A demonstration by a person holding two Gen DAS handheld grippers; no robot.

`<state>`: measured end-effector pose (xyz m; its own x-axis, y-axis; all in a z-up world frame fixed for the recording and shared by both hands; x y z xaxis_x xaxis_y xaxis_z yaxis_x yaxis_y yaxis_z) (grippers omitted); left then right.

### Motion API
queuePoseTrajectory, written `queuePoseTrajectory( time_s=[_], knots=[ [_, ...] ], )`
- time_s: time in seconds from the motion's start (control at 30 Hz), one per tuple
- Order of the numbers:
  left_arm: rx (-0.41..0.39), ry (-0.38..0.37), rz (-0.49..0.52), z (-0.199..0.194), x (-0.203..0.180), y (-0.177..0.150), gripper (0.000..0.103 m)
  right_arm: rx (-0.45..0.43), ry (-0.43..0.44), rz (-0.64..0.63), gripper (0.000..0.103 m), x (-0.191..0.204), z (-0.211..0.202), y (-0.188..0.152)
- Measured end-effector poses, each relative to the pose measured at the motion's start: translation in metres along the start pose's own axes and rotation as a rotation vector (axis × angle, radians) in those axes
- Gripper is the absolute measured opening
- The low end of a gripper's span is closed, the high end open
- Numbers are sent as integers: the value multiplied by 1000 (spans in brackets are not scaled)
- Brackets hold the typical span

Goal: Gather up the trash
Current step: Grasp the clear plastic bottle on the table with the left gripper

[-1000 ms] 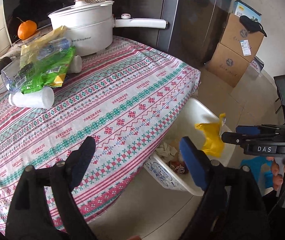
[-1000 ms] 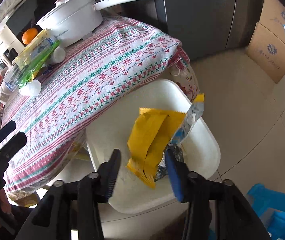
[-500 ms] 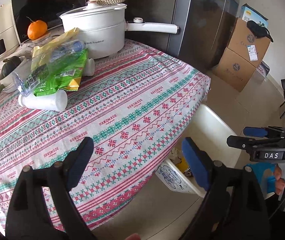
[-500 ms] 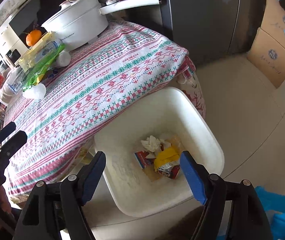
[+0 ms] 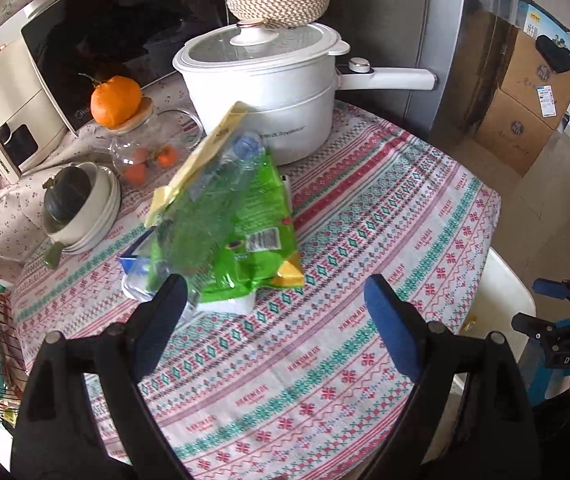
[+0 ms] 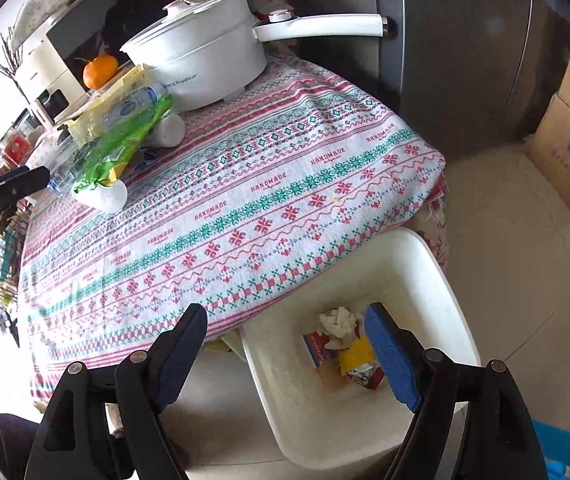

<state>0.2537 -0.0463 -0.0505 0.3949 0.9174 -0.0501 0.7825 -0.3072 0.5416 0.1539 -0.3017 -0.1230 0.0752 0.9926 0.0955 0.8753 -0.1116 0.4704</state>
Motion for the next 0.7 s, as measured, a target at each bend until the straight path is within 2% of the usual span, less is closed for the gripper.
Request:
queuePoseTrajectory(
  time_s=[0.07,0.2,0.23,0.53,0.7],
  knots=[
    [36,11,-21,10,17,12,86,3,4,15,83,0,3,8],
    [129,16,-51,40,38,23,68,1,2,23,83,-3,7,20],
    [154,28,-50,47,41,24,67,3,0,23,83,-3,9,21],
    [276,117,5,89,48,33,67,37,3,5,83,0,20,26],
    [341,164,37,111,49,26,69,47,0,12,83,2,23,26]
  ],
)
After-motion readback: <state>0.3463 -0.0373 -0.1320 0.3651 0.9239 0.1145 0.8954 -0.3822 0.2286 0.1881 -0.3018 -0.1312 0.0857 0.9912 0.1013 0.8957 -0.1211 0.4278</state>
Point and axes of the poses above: each gripper's, at about its wrist camera, not at the fingertips, and z roughly the way its jaws point, x to its left, y to its top, the point moved 5 cm from there along z, roughly the way its jaws point, and after that the axes turned 9 degrees about -y, right-handed, at the moved point
